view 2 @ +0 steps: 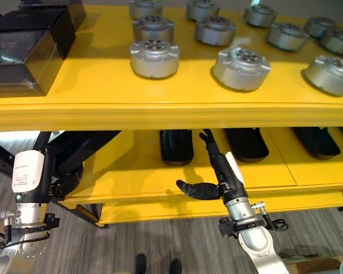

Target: Move parts from the plastic box to the shelf.

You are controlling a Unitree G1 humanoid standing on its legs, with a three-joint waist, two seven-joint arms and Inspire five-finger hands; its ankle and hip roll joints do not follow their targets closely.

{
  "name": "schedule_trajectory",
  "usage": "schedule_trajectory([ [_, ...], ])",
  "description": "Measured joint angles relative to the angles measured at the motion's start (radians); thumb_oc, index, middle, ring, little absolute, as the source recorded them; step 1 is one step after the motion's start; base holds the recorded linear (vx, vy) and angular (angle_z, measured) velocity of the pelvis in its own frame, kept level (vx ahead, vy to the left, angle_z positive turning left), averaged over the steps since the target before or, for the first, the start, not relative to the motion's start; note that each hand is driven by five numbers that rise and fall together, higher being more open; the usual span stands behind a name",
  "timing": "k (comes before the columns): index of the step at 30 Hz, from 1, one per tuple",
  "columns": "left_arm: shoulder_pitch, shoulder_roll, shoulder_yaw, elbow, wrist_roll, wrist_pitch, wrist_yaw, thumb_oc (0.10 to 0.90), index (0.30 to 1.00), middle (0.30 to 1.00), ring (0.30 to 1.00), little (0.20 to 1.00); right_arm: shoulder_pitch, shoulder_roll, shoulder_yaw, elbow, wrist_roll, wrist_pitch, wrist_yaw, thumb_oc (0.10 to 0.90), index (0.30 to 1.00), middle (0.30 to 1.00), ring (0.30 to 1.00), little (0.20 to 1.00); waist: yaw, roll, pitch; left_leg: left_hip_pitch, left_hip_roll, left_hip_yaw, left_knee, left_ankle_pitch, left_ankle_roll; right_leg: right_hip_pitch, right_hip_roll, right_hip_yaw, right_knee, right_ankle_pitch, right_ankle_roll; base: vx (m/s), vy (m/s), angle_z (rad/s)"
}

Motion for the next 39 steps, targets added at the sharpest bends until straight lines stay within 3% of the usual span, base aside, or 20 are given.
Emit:
schedule_trajectory([
  [1,-0.007,0.005,0.000,0.014,-0.001,0.001,-0.001,0.400,0.300,0.300,0.300,0.300,-0.004,0.000,0.007,-0.001,0.000,0.000,0.000,0.900,1.000,1.000,1.000,1.000,0.000,-0.021,0.002,-0.010,0.030,0.045,0.041,-0.009,0.022,-0.006,-0.018,-0.003,0.005,-0.004,-0.005,0.00,0.072,0.21],
  [3,-0.009,-0.003,-0.004,0.034,-0.013,0.000,-0.001,0.400,0.300,0.300,0.300,0.300,-0.006,-0.005,0.004,-0.009,0.000,-0.003,0.000,0.900,1.000,1.000,1.000,1.000,-0.010,-0.019,0.003,0.005,0.147,0.046,0.090,-0.015,0.003,-0.005,-0.020,0.000,0.006,-0.006,-0.007,0.01,0.062,0.08],
  [5,-0.015,-0.032,-0.023,0.050,-0.039,0.002,-0.002,0.400,0.300,0.300,0.300,0.300,-0.011,-0.008,-0.001,-0.009,0.001,-0.005,-0.011,0.900,1.000,1.000,1.000,1.000,-0.046,0.016,0.004,0.043,0.270,0.046,0.061,0.012,-0.030,-0.002,-0.005,-0.015,0.023,-0.024,0.013,0.02,0.079,0.23],
  [6,-0.034,-0.056,-0.069,0.054,-0.067,0.001,-0.003,0.400,0.300,0.300,0.300,0.300,-0.011,-0.028,-0.013,-0.008,0.002,-0.005,-0.031,0.900,1.000,1.000,1.000,1.000,-0.057,0.076,0.002,0.092,0.306,0.014,-0.005,0.085,-0.016,-0.026,0.017,-0.016,0.061,-0.036,0.046,0.03,0.142,0.16],
  [7,-0.042,-0.066,-0.082,0.052,-0.071,-0.002,-0.006,0.400,0.300,0.300,0.300,0.300,-0.012,-0.036,-0.015,-0.007,0.001,-0.005,-0.034,0.900,1.000,1.000,1.000,1.000,-0.066,0.094,0.001,0.102,0.312,0.032,-0.026,0.058,-0.042,-0.033,0.020,-0.017,0.063,-0.029,0.062,0.03,0.188,0.11],
  [9,-0.075,-0.072,-0.107,0.056,-0.073,-0.012,-0.019,0.400,0.300,0.300,0.300,0.300,-0.021,-0.007,-0.005,-0.008,0.000,-0.003,-0.037,0.900,1.000,1.000,1.000,1.000,-0.072,0.081,0.004,0.108,0.277,0.037,-0.077,0.059,-0.073,-0.080,-0.013,-0.003,0.100,-0.018,0.082,-0.02,0.168,-0.08],
  [10,-0.110,-0.069,-0.141,0.069,-0.078,-0.009,-0.031,0.400,0.300,0.300,0.300,0.300,-0.044,-0.002,0.022,-0.009,0.000,-0.004,-0.036,0.900,1.000,1.000,1.000,1.000,-0.073,0.060,0.006,0.107,0.227,0.058,-0.098,0.071,-0.068,-0.118,-0.059,0.020,0.129,-0.019,0.090,-0.02,0.131,-0.24],
  [11,-0.131,-0.065,-0.157,0.079,-0.087,-0.008,-0.040,0.400,0.300,0.300,0.300,0.300,-0.052,-0.002,0.038,-0.009,0.000,-0.007,-0.036,0.900,1.000,1.000,1.000,1.000,-0.073,0.049,0.006,0.105,0.207,0.067,-0.099,0.073,-0.056,-0.126,-0.084,0.028,0.131,-0.016,0.096,-0.02,0.102,-0.15],
  [15,-0.159,-0.066,-0.166,0.082,-0.115,-0.015,-0.049,0.400,0.300,0.300,0.300,0.300,-0.050,0.008,0.062,-0.009,-0.001,-0.017,-0.031,0.900,1.000,1.000,1.000,1.000,-0.079,0.034,0.007,0.105,0.177,0.080,-0.104,0.071,-0.038,-0.138,-0.104,0.047,0.122,-0.011,0.107,-0.02,0.054,-0.07],
  [16,-0.189,-0.067,-0.163,0.088,-0.131,0.004,-0.032,0.400,0.300,0.300,0.300,0.300,-0.054,0.008,0.062,-0.010,-0.001,-0.025,-0.035,0.900,1.000,1.000,1.000,1.000,-0.073,0.036,0.010,0.088,0.182,0.083,-0.111,0.071,-0.032,-0.151,-0.097,0.054,0.114,-0.005,0.138,-0.06,0.043,-0.11],
  [20,-0.239,-0.075,-0.161,0.090,-0.156,0.028,-0.002,0.400,0.300,0.300,0.300,0.300,-0.061,0.000,0.061,-0.010,0.000,-0.026,-0.050,0.900,1.000,1.000,1.000,1.000,-0.078,0.049,0.020,0.052,0.213,0.093,-0.109,0.088,-0.045,-0.187,-0.063,0.068,0.098,0.018,0.125,-0.07,0.029,-0.14],
  [25,-0.394,-0.115,-0.179,0.158,-0.180,0.045,0.048,0.400,0.300,0.300,0.300,0.300,-0.097,-0.035,0.088,-0.011,-0.001,-0.025,-0.058,0.900,1.000,1.000,1.000,1.000,-0.101,0.039,0.051,0.007,0.234,0.115,-0.106,0.098,-0.054,-0.247,-0.039,0.083,0.097,0.032,0.111,-0.03,0.011,-0.16],
  [39,-0.634,-0.209,-0.195,0.333,-0.294,0.126,0.212,0.400,0.300,0.300,0.300,0.300,-0.222,-0.045,0.178,-0.045,-0.001,-0.028,-0.093,0.900,1.000,1.000,1.000,1.000,-0.132,-0.034,0.121,-0.015,0.246,0.167,-0.107,0.099,-0.055,-0.307,-0.019,0.131,0.102,0.038,0.104,-0.01,-0.016,-0.11],
])
